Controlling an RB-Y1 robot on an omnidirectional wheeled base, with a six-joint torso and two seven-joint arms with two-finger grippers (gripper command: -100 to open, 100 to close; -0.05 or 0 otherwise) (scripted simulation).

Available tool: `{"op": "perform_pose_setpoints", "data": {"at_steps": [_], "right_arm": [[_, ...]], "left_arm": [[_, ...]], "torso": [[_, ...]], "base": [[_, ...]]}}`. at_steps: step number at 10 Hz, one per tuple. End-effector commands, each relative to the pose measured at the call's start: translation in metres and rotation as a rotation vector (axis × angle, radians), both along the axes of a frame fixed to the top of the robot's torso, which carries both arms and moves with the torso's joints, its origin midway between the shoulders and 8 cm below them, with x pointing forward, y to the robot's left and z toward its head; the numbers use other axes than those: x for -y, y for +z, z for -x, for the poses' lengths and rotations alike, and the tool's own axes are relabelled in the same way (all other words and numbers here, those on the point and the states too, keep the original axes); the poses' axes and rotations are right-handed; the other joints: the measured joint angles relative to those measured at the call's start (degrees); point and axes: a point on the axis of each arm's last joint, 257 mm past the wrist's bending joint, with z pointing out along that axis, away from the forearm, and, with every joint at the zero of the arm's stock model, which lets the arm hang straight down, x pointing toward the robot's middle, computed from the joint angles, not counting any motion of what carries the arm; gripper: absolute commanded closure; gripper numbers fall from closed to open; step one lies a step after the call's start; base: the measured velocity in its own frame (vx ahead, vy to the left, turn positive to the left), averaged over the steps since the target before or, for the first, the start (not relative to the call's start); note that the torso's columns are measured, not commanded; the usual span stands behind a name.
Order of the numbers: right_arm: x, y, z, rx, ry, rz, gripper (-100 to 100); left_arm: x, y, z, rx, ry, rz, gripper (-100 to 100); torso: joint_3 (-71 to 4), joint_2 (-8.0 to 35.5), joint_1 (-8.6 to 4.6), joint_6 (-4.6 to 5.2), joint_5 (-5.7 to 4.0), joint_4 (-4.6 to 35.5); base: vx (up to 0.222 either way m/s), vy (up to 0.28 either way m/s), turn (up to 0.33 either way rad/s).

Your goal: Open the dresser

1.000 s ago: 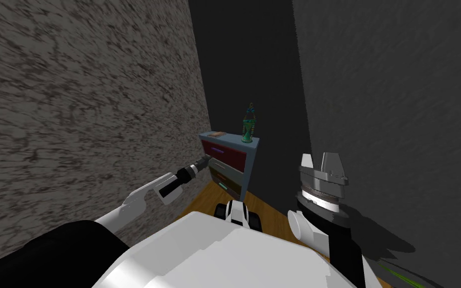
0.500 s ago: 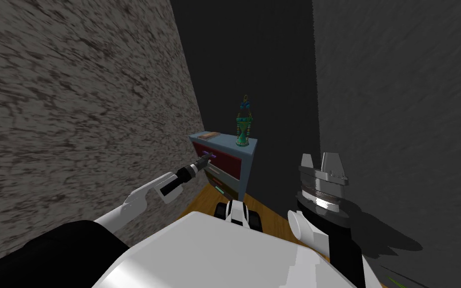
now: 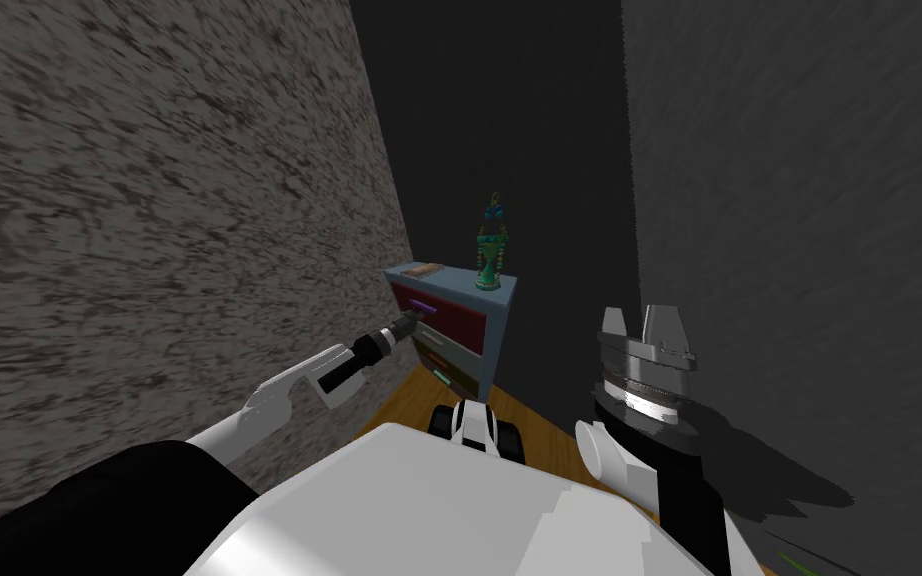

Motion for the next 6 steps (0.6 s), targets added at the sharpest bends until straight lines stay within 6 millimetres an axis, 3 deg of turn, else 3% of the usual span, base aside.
{"op": "perform_pose_setpoints", "data": {"at_steps": [1,2,3,6], "right_arm": [[0.0,0.0,0.0,0.0,0.0,0.0,0],[0.0,0.0,0.0,0.0,0.0,0.0,0],[0.0,0.0,0.0,0.0,0.0,0.0,0],[0.0,0.0,0.0,0.0,0.0,0.0,0]], "left_arm": [[0.008,0.003,0.006,-0.004,-0.019,-0.002,100],[0.007,0.002,0.005,-0.003,-0.015,-0.002,100],[0.002,0.001,0.002,-0.002,-0.005,-0.001,-100],[-0.003,0.001,-0.002,-0.001,0.007,-0.001,-100]], "torso": [[0.0,-0.1,-0.08,0.0,-0.02,0.0],[-0.1,-0.2,-0.16,0.01,-0.05,-0.1],[-0.4,-0.6,-0.33,0.03,-0.09,-0.2],[-0.5,-0.7,-0.3,0.02,-0.1,-0.2]], "base": [[-0.192,0.079,0.072],[-0.084,0.037,0.011],[0.056,-0.015,-0.071],[0.141,-0.053,-0.044]]}}
